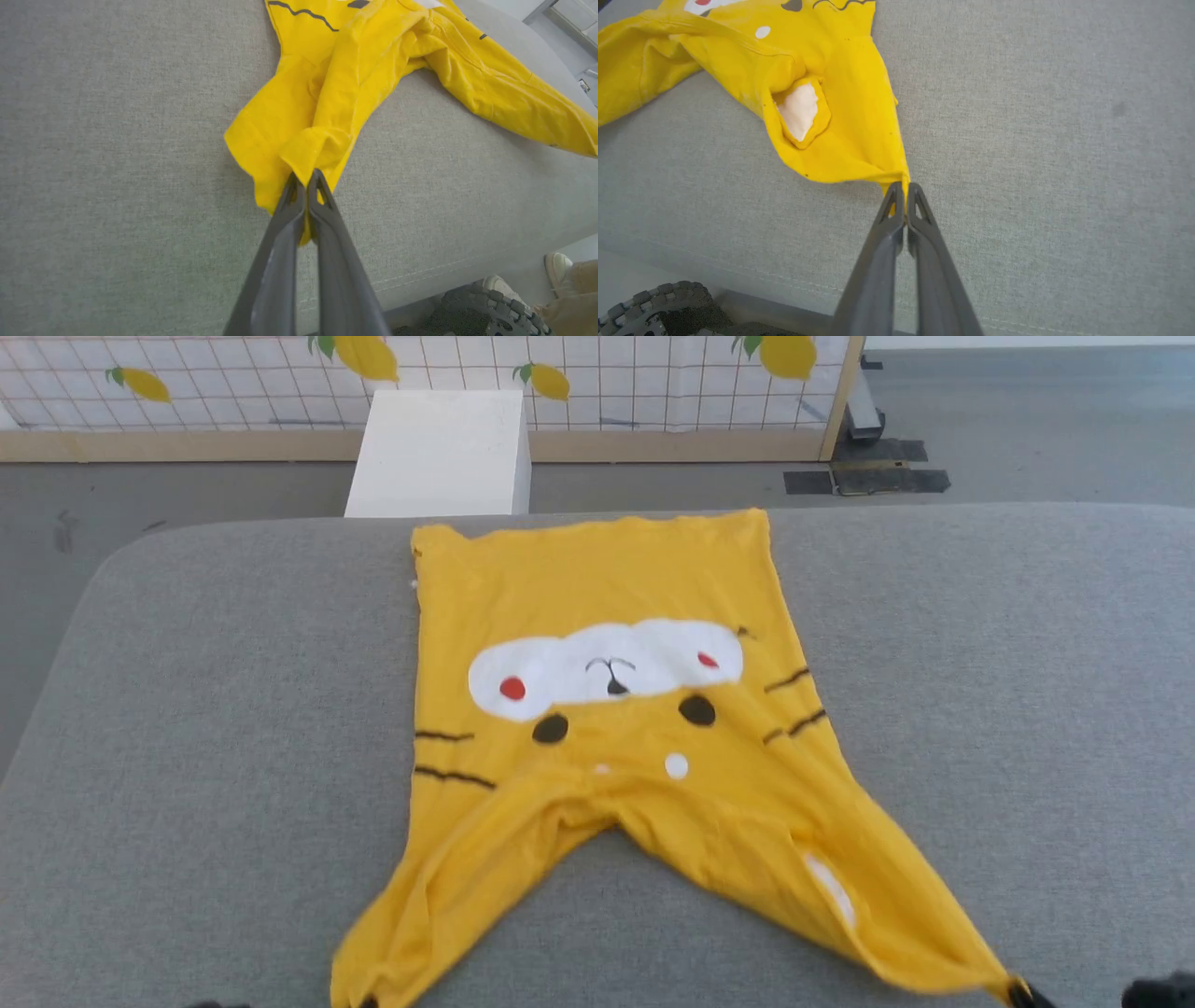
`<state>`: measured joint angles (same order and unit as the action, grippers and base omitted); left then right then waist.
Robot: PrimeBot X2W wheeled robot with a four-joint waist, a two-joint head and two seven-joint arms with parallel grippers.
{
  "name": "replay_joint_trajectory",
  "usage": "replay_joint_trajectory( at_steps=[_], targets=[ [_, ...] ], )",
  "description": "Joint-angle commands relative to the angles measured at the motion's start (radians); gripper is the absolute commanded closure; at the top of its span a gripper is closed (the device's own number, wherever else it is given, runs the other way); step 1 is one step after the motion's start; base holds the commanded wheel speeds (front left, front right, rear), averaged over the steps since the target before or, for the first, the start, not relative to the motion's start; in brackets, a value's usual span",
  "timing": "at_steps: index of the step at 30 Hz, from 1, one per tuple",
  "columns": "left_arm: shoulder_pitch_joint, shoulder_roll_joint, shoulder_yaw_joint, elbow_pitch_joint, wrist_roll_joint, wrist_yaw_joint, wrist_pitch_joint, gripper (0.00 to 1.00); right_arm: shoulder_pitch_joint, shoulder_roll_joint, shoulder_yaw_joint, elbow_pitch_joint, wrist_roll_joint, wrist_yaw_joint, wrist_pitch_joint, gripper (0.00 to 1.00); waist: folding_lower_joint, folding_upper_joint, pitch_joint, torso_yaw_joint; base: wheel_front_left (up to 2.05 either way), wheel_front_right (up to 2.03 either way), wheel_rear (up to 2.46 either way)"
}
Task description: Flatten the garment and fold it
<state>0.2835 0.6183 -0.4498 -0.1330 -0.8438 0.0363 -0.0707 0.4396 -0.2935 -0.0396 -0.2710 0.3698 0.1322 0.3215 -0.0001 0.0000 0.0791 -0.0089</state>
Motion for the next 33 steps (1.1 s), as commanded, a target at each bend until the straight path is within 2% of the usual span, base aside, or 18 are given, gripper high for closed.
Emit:
replay_joint_trajectory(
  at_steps=[1, 7, 13, 15, 16, 21, 25, 29, 33],
  targets=[
    [0.027, 0.022, -0.005, 0.006, -0.002, 0.008, 0.016, 1.00, 0.029, -0.001, -0.013, 0.009, -0.001, -0.002, 0.015, 1.00, 0.0001, 0.0000, -0.001, -0.003, 0.00, 0.00, 0.00],
    [0.062, 0.057, -0.008, 0.008, 0.002, 0.049, 0.064, 1.00, 0.080, -0.008, -0.037, 0.043, -0.024, -0.002, 0.063, 1.00, 0.0001, 0.0000, -0.002, -0.006, 0.00, 0.00, 0.00],
    [0.063, 0.069, 0.008, -0.013, 0.010, 0.084, 0.068, 1.00, 0.070, 0.014, -0.037, 0.084, -0.030, -0.002, 0.055, 1.00, 0.0001, 0.0000, -0.008, 0.000, 0.00, 0.00, 0.00],
    [0.061, 0.066, 0.016, -0.027, 0.009, 0.092, 0.059, 1.00, 0.058, 0.027, -0.035, 0.098, -0.037, -0.002, 0.039, 0.60, 0.0001, 0.0000, -0.011, 0.003, 0.00, 0.00, 0.00],
    [0.061, 0.061, 0.022, -0.037, 0.005, 0.095, 0.052, 1.00, 0.049, 0.038, -0.035, 0.102, -0.032, -0.002, 0.031, 0.00, 0.0001, 0.0000, -0.013, 0.004, 0.00, 0.00, 0.00],
    [0.057, 0.043, 0.045, -0.105, -0.013, 0.105, 0.026, 1.00, -0.018, 0.055, -0.038, 0.078, 0.022, -0.002, 0.022, 0.00, 0.0001, 0.0000, -0.008, 0.013, 0.00, 0.00, 0.00],
    [0.040, 0.054, 0.056, -0.167, 0.005, 0.115, 0.020, 1.00, -0.141, 0.048, -0.094, 0.017, 0.072, -0.002, 0.035, 0.00, 0.0001, 0.0000, 0.029, 0.030, 0.00, 0.00, 0.00],
    [0.005, 0.072, 0.060, -0.228, 0.039, 0.122, 0.024, 1.00, -0.342, -0.029, -0.144, -0.029, 0.035, -0.002, 0.080, 0.00, 0.0001, 0.0000, 0.093, 0.055, 0.00, 0.00, 0.00],
    [-0.037, 0.075, 0.064, -0.304, 0.060, 0.122, 0.023, 1.00, -0.612, -0.078, -0.161, -0.006, 0.002, -0.002, 0.161, 0.00, 0.0001, 0.0000, 0.169, 0.082, 0.00, 0.00, 0.00]
  ],
)
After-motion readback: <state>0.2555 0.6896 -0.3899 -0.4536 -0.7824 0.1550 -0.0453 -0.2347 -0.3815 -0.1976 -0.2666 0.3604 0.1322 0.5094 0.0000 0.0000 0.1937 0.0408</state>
